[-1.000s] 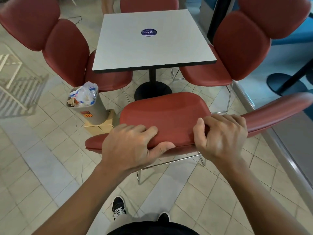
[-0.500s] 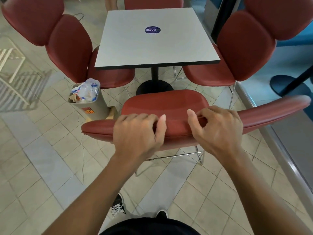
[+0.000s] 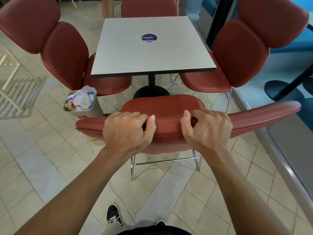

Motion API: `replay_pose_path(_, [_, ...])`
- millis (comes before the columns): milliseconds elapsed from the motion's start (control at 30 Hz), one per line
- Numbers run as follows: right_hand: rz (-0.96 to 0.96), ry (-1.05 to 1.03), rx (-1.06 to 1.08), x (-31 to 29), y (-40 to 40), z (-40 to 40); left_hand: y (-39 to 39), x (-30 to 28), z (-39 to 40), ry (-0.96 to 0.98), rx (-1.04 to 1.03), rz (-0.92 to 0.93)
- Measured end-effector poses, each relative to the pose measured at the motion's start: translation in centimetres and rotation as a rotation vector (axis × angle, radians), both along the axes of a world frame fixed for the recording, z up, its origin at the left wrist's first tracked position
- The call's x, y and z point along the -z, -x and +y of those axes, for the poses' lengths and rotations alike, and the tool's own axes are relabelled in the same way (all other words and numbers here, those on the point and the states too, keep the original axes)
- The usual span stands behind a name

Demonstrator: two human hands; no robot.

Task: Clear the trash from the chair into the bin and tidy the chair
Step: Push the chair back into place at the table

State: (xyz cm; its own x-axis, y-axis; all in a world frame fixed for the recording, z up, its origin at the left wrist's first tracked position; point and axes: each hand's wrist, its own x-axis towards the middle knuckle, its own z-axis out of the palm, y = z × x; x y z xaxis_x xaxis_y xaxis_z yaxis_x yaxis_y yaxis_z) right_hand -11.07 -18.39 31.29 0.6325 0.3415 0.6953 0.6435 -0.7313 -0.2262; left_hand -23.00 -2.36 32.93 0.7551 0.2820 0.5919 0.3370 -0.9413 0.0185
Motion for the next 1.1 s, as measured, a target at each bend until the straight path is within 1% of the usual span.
replay_pose_path(167, [-0.032, -0.005, -0.029, 0.2, -1.1, 0.4, -1.0, 0.4, 0.4, -0.017, -0.018, -0.066])
replay_pose_path(467, [-0.039, 0.009, -0.02, 0.0, -1.7, 1.7, -2.0, 0.5, 1.7, -0.005, -0.021, -0.081])
replay_pose_path(667, [-0.012, 0.036, -0.018, -0.3, -1.2, 1.6, -1.6, 0.5, 1.4, 0.04, -0.026, -0.059])
replay_pose_path(867, [-0.046, 0.005, -0.01, 0.0, -1.3, 1.7, -1.5, 0.7, 1.4, 0.056, -0.025, -0.068])
replay_pose_path(1100, [-0.027, 0.027, -0.013, -0.2, -1.2, 1.9, -1.3, 0.2, 1.9, 0.083, -0.016, 0.008])
